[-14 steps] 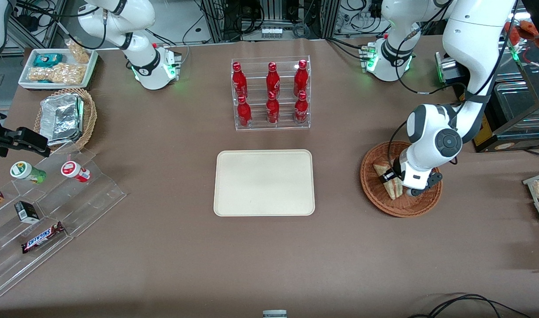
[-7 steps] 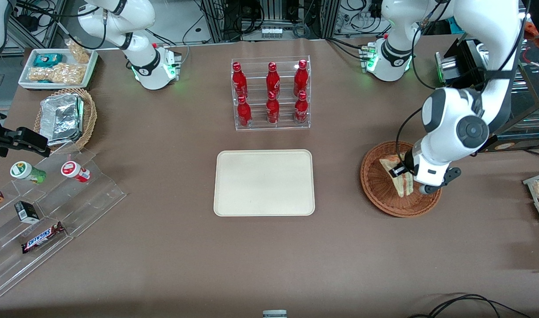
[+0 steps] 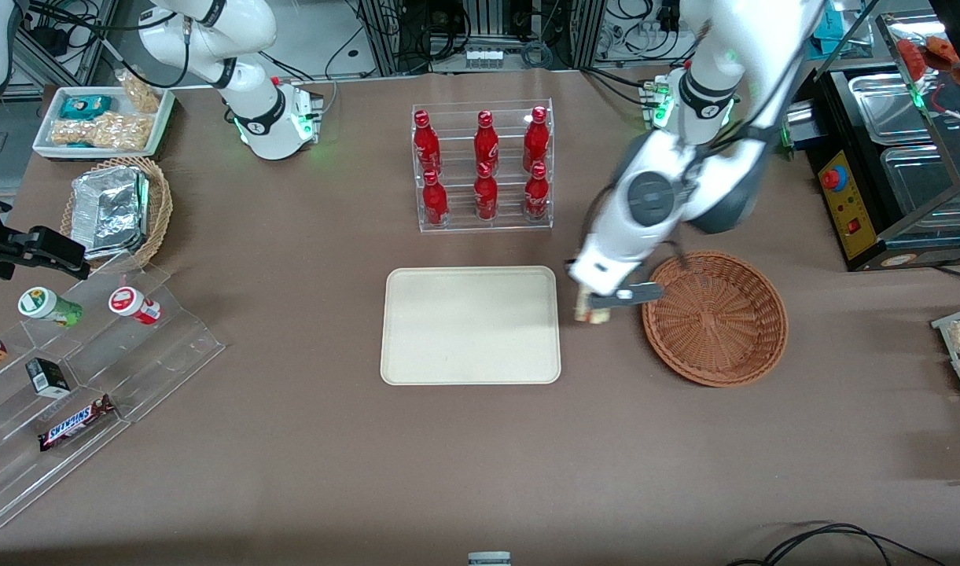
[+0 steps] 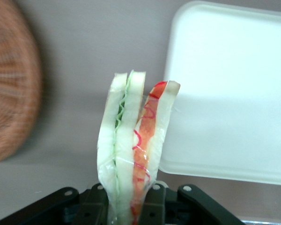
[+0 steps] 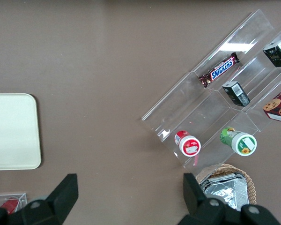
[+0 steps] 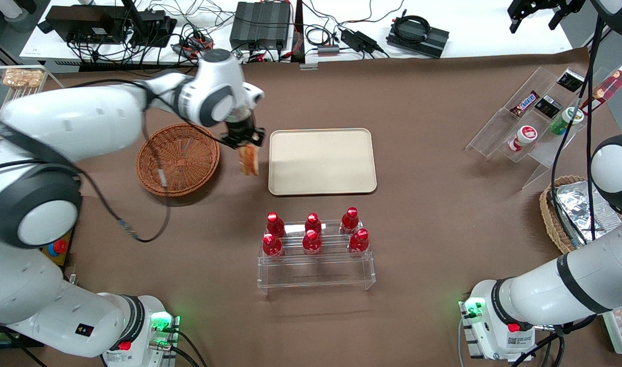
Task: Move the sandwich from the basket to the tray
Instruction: 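Lift the sandwich and carry it with the left gripper over the tray, then lower the sandwich onto the tray and open the left gripper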
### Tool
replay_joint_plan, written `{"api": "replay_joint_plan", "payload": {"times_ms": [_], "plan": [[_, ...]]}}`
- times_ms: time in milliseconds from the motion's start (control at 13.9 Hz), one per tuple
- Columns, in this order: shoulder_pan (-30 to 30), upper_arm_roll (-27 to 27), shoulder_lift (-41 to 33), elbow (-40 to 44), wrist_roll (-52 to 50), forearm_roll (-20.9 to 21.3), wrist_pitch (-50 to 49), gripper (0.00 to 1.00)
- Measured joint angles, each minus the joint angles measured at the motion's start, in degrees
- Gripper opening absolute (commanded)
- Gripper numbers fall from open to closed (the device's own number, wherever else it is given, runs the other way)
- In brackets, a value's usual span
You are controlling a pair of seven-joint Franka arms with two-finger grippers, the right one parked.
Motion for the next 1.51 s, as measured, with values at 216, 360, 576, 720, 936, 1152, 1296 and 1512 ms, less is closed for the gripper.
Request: {"api": "replay_joint_plan", "payload": {"times_ms": [216, 360, 576, 720, 936, 1152, 1296, 1512], "plan": [[-6.68, 0.16, 12.40, 11.79, -8.05, 1.48, 0.73, 0.02], [-10.07, 0.22, 20.81, 21.77, -16.74, 6.73, 0.26, 0.02], [-12.16, 0.23, 28.02, 31.85, -22.81, 10.99, -2.73, 0.08], [-13.22, 0.23, 30.50, 37.32, -23.33, 11.05, -4.33, 0.15], [-14.68, 0.24, 33.83, 43.54, -24.92, 11.13, -4.82, 0.33], [-14.84, 0.28, 35.53, 45.45, -26.17, 11.14, -4.76, 0.75], [-14.84, 0.31, 35.90, 45.61, -28.12, 11.18, -4.74, 1.00], [-14.83, 0.53, 35.92, 46.26, -30.11, 11.23, -4.74, 1.00]]}}
